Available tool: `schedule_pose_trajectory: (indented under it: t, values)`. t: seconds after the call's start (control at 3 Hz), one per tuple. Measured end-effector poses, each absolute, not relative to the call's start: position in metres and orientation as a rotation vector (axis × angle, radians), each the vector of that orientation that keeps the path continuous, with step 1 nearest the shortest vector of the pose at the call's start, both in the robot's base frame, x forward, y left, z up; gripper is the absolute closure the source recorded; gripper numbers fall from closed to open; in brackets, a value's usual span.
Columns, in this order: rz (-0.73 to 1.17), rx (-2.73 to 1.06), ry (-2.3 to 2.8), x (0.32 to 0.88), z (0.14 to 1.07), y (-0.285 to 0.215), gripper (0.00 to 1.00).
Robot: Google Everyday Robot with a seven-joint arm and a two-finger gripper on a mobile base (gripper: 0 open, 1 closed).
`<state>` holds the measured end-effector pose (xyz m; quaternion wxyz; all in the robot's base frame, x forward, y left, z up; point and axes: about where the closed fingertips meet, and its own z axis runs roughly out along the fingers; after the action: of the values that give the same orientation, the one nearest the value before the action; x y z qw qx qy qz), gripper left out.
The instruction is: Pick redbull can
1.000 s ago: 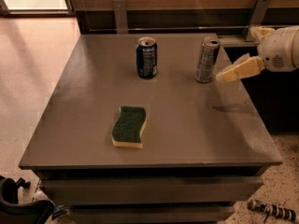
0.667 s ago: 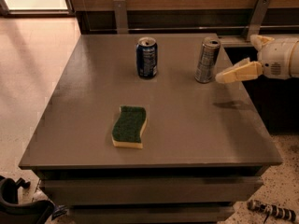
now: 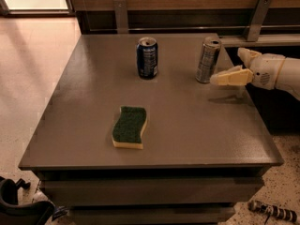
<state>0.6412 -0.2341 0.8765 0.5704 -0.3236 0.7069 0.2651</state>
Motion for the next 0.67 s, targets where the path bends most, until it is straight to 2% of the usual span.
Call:
schedule_pose_trajectory:
  t: [0.33, 0.67]
  values:
    - [0.678, -0.733, 1.604, 0.6506, 0.8762, -0.2259, 0.0]
    - [0.656, -0.74, 1.518, 0.653, 0.8858, -0.218, 0.0]
